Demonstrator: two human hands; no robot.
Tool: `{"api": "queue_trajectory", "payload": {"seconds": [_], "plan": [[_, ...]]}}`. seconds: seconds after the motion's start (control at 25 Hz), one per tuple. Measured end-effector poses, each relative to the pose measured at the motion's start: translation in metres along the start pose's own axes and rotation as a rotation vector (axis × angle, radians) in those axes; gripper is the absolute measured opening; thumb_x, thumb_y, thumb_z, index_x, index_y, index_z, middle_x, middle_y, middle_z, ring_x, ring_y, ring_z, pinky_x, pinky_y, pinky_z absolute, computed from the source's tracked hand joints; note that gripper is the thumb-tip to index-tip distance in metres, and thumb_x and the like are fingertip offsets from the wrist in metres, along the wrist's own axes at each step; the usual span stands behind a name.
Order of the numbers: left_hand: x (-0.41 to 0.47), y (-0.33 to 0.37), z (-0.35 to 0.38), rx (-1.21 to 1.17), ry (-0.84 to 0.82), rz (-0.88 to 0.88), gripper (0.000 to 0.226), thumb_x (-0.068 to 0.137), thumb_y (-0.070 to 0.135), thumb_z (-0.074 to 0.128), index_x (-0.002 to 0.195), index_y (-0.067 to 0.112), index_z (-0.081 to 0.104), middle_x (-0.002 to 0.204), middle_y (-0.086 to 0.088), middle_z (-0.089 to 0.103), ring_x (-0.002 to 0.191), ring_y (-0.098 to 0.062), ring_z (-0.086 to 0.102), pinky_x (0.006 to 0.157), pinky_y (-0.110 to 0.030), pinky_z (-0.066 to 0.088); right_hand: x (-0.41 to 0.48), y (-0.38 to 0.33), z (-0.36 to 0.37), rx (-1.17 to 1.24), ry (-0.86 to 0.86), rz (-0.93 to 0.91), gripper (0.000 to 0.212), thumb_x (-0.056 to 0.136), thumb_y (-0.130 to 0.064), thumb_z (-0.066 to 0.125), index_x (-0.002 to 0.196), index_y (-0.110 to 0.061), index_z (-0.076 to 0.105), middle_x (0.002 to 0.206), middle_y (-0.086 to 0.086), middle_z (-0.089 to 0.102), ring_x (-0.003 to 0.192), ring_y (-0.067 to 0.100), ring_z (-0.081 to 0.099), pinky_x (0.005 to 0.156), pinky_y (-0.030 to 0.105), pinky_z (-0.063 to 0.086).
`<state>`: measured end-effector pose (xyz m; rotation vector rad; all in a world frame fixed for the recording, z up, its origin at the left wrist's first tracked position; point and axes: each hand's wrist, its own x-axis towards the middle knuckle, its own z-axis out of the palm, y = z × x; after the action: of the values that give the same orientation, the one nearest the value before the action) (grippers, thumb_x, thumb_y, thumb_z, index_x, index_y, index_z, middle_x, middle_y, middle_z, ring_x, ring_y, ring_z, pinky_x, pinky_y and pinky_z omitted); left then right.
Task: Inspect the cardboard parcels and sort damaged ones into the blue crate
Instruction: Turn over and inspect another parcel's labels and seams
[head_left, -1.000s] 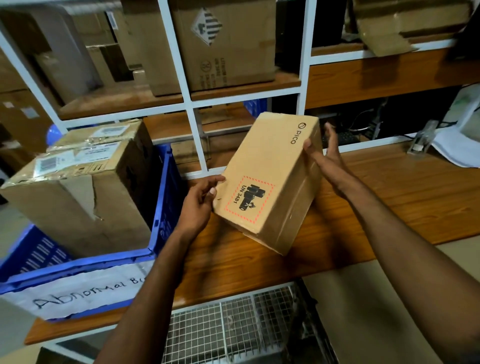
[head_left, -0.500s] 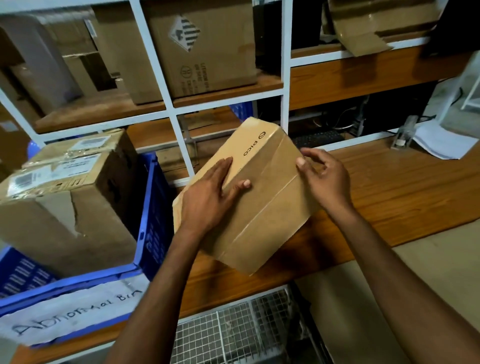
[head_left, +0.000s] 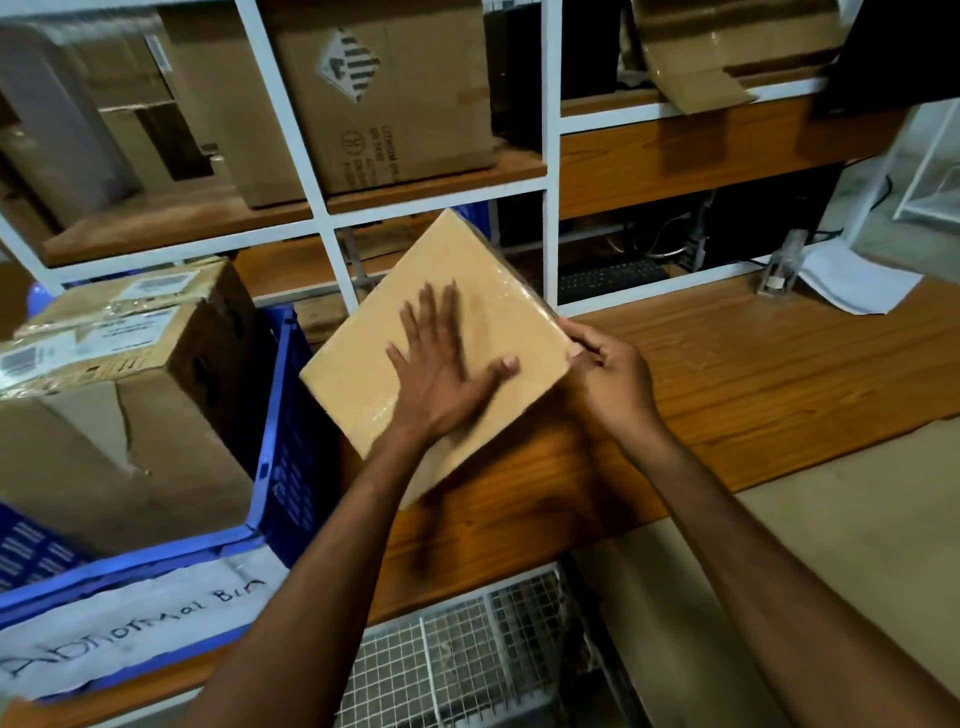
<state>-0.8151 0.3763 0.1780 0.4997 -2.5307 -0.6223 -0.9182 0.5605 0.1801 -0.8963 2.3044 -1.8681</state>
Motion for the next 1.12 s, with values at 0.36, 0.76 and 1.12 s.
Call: {"api": "queue_trajectory", "payload": {"seconds": [0.36, 0.76, 1.12], "plan": [[-0.024, -0.029, 0.011, -0.107, 0.075, -0.209, 0.063, 0.102, 0.067, 0.025, 0.158, 0.040, 0.036, 0.156, -0.007, 0.049, 0.134, -0.032, 0.053, 0.100, -0.038, 0.045, 0.017, 0.018, 0.007, -0.324, -0.080, 0.108, 0.070, 0.091, -0.066, 0.061, 0.154, -0.045, 0.039, 0.167, -0.004, 0.026, 0.151, 0.030, 0.020, 0.118, 0.056, 0.030], [-0.005, -0.005, -0.004, -0.056, 0.268, -0.078, 0.059, 0.106, 0.060, 0.040, 0.155, 0.028, 0.045, 0.131, -0.008, 0.068, 0.104, -0.020, 0.070, 0.072, -0.034, 0.058, 0.019, -0.012, 0.025, -0.022, 0.128, 0.043, 0.039, 0.096, -0.017, 0.070, 0.134, -0.023, 0.064, 0.132, -0.007, 0.063, 0.117, 0.010, 0.062, 0.075, 0.014, 0.058], [0.016, 0.025, -0.057, -0.137, 0.493, -0.134, 0.044, 0.105, 0.051, 0.054, 0.141, 0.027, 0.060, 0.115, 0.005, 0.075, 0.078, 0.010, 0.062, 0.056, -0.004, 0.047, 0.054, -0.056, 0.022, 0.211, 0.221, 0.014, 0.045, 0.093, -0.023, 0.075, 0.137, -0.017, 0.065, 0.138, 0.001, 0.065, 0.119, 0.006, 0.063, 0.099, 0.027, 0.056]]}}
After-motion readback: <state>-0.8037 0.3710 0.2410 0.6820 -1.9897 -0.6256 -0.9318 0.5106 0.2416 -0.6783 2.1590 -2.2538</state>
